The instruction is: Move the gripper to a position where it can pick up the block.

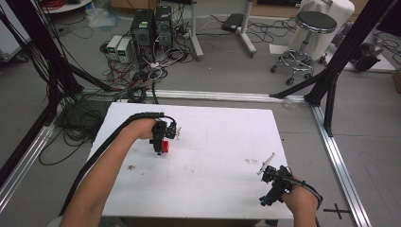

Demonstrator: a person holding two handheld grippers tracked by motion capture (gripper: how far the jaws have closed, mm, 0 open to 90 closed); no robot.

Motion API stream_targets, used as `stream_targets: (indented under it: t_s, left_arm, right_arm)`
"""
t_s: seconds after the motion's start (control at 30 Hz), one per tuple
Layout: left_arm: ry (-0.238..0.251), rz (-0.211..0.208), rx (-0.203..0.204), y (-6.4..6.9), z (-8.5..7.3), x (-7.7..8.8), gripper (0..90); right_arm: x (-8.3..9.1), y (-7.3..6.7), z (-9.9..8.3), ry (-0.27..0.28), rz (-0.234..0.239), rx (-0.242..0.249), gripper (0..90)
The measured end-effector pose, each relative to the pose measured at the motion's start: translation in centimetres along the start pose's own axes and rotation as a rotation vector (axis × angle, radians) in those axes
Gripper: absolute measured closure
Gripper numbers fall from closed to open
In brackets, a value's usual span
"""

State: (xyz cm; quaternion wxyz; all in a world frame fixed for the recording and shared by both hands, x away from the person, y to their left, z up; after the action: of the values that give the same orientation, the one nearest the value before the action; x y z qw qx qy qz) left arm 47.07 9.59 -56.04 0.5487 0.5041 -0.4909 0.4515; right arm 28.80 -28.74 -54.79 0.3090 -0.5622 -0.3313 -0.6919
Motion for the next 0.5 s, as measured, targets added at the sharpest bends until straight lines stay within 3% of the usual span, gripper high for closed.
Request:
stream_targets:
  t_s: [0.23,0.5]
  left_arm:
    - [-0.006,-0.012,0.018,-0.4,0.1,-0.8,22.2]
    - [-0.033,-0.023,0.010,-0.5,0.5,-1.9,22.3]
  right_arm:
    - [0.0,-0.2,0.1,-0.005,0.007,0.002,0.9]
    - [-0.1,-0.3,0.2,-0.004,0.010,0.009,0.9]
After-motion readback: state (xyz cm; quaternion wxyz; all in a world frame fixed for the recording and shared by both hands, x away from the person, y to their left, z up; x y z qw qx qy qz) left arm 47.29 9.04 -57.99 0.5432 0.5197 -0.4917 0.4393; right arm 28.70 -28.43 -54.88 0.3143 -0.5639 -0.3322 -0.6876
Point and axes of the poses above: each handheld gripper's, and its own axes: x roughly backward along the jaws, z roughly out of its top, y roughly to its right, the point moved 7 cm from there along -x, roughly forward along the jaws, and after that the axes turned 9 degrees about -z, right-handed, at the moved point
